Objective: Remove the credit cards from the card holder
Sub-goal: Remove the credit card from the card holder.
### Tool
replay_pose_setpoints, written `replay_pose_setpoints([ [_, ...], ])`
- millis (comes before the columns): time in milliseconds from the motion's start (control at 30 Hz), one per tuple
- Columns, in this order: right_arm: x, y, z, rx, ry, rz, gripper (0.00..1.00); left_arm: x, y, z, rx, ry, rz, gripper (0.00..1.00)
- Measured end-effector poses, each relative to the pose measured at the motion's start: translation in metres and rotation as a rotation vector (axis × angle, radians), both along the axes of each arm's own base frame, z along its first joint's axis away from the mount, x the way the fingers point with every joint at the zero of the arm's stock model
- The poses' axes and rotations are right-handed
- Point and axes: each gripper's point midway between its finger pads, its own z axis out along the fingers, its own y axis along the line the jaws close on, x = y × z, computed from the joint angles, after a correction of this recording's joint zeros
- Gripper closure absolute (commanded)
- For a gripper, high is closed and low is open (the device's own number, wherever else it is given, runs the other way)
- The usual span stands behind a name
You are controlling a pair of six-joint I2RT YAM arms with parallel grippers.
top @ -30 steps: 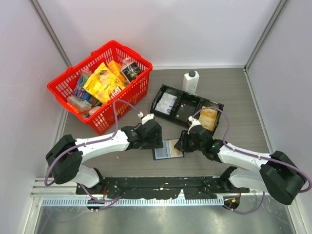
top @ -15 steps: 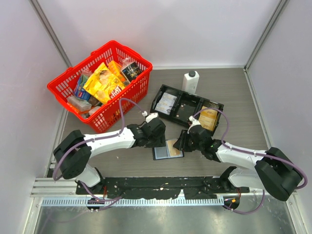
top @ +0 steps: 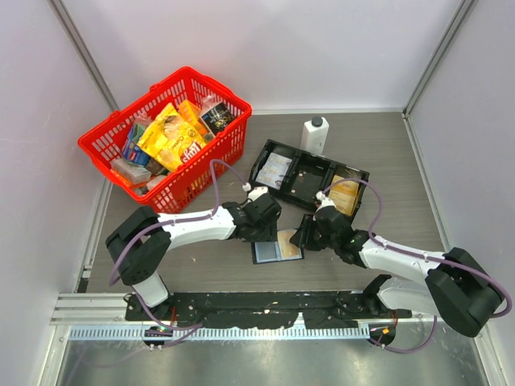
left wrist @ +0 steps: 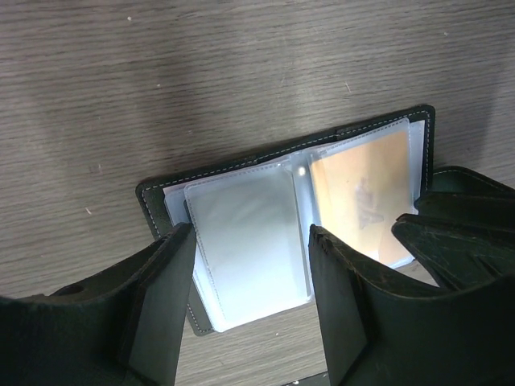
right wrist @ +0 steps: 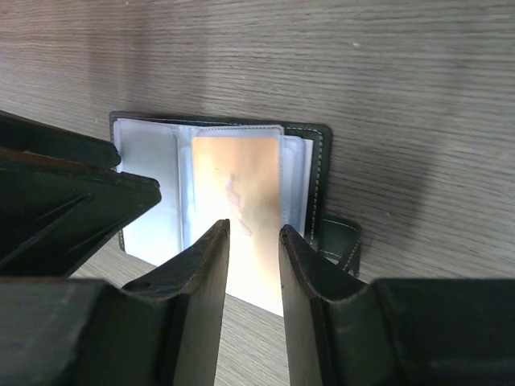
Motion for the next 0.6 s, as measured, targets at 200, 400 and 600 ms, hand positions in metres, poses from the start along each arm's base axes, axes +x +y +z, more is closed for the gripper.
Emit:
replay_pose_setpoints([
  [200, -0.006, -0.012, -0.006, -0.045, 0.027, -0.027, 0.64, 0.001, 0.0, -0.001, 0.006, -0.003, -0.011, 0.39],
  [400, -0.006, -0.012, -0.008, -0.044, 0.036, -0.033, 0.64, 0.0, -0.001, -0.002, 0.007, 0.002, -0.012, 0.39],
  [600, -0.004, -0.01, -0.008, -0.04, 0.039, -0.034, 0.65, -0.002, -0.002, -0.006, 0.012, 0.019, -0.016, 0.4],
])
